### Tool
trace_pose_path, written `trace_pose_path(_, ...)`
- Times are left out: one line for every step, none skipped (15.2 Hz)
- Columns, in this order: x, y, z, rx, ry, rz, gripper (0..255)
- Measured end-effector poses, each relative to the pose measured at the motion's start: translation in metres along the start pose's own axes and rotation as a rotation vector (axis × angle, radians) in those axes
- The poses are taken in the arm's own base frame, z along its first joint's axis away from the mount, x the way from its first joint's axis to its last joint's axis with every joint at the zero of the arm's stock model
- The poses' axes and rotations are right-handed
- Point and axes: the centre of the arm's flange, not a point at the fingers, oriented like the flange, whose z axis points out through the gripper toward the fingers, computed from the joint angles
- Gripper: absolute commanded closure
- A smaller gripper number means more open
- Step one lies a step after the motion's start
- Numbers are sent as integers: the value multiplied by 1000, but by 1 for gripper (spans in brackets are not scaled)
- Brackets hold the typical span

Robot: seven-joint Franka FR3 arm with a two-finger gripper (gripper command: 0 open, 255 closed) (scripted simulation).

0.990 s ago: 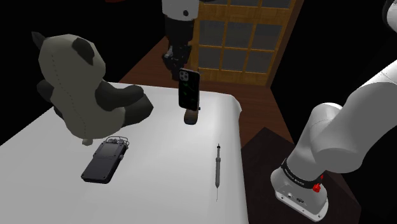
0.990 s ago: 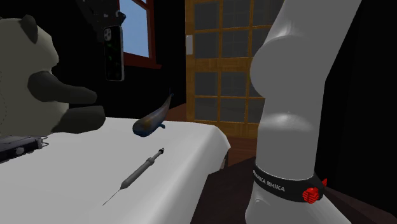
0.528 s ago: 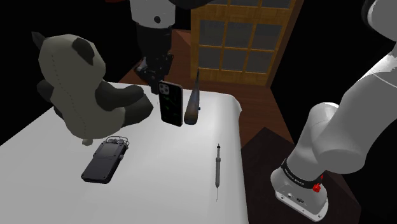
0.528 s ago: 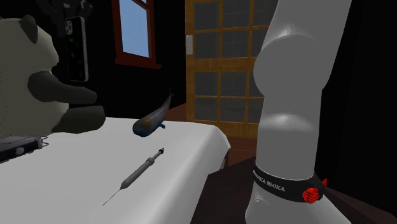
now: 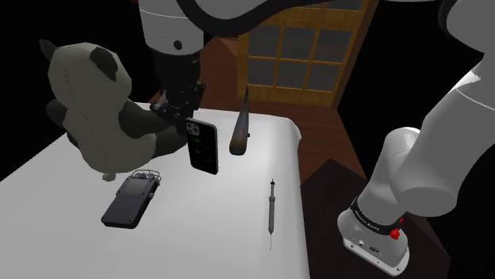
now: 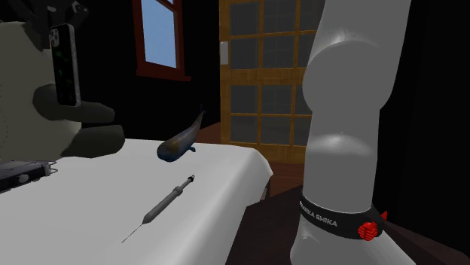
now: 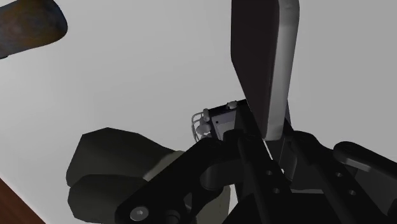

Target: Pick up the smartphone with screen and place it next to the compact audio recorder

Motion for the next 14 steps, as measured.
trace_pose_path(-1,1,6,0,0,0,255)
trace_pose_path(0,1,12,0,0,0,255)
trace_pose_path(-1,1,17,0,0,0,255)
trace_pose_path(-1,1,22,0,0,0,255)
trace_pose_path(-2,1,27,0,0,0,255)
trace_pose_path(-2,2,32,0,0,0,255)
trace_pose_path(-3,2,38,0,0,1,255)
trace_pose_path(-3,3,42,0,0,0,255)
trace_pose_path(-4,3,48,0,0,1,255)
trace_pose_path(-4,3,53,0,0,0,255)
trace_pose_path(-4,2,59,0,0,0,255)
trace_pose_path(-6,3,64,0,0,0,255)
trace_pose_path(-7,4,70,0,0,0,255)
trace_pose_path(-6,5,75,0,0,0,255)
